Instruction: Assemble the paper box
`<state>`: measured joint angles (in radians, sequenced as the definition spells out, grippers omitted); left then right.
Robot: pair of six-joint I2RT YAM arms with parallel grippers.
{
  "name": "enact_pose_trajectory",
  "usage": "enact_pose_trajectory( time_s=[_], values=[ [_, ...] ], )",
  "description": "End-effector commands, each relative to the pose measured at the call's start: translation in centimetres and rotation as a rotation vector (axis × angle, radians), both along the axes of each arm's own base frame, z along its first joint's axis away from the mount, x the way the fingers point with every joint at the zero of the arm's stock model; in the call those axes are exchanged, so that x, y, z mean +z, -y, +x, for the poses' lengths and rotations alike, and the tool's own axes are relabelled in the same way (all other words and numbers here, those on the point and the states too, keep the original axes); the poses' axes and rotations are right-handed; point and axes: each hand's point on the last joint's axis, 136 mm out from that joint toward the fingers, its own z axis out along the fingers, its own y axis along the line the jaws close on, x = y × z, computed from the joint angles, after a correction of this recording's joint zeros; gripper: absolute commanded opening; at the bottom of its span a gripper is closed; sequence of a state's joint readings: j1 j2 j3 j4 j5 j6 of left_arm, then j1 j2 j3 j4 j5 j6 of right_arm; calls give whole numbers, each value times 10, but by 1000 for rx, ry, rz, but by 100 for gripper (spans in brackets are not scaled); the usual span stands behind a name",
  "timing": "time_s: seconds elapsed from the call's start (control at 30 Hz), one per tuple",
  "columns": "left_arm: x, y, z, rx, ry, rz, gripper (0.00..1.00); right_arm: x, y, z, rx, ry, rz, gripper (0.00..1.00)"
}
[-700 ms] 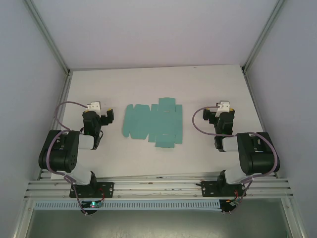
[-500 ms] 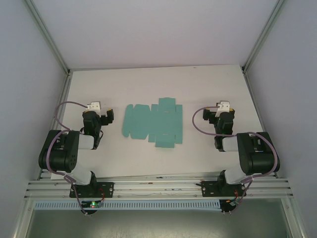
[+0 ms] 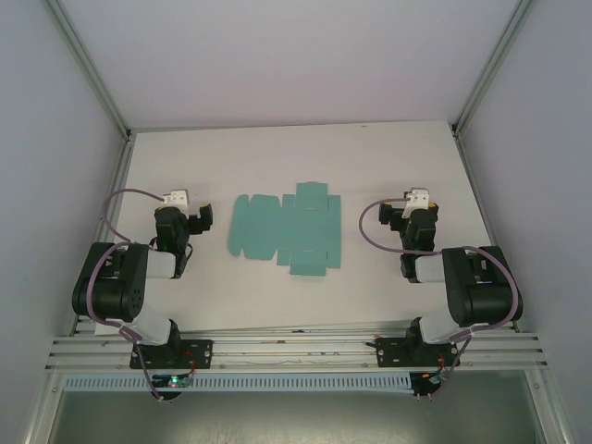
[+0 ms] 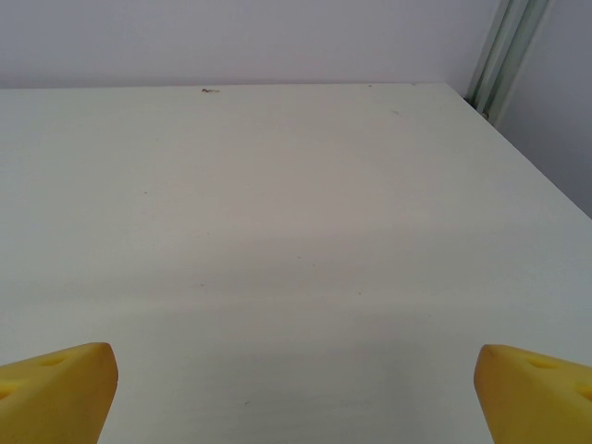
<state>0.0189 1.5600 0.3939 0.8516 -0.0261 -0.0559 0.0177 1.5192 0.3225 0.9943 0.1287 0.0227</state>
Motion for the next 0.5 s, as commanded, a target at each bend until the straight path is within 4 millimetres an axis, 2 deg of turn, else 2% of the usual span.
enact_pose_trajectory(
  time_s=[0.0,0.1,0.17,0.23,0.3,0.33,0.4,0.47],
  values=[
    [23,1,7,-1,1,11,100,20,-5,3,18,54,7,98],
    [43,-7,2,48,-1,13,100,36,-2,2,-5,59,-7,99],
    [63,-10,-2,93,-8,-37,100,45,-2,3,-33,-4,-13,98],
    [80,0,-4,61,-9,-108,100,56,-6,4,-59,-57,9,98],
    [88,8,-3,59,-35,-204,100,64,-14,3,-85,-100,46,98],
    [85,13,-3,48,-70,-245,100,65,-22,3,-92,-128,85,98],
    [74,31,0,-2,-168,-335,100,60,-52,0,-38,-212,174,98],
    [62,53,4,-77,-240,-423,100,46,-85,-4,5,-306,263,90]
  ],
)
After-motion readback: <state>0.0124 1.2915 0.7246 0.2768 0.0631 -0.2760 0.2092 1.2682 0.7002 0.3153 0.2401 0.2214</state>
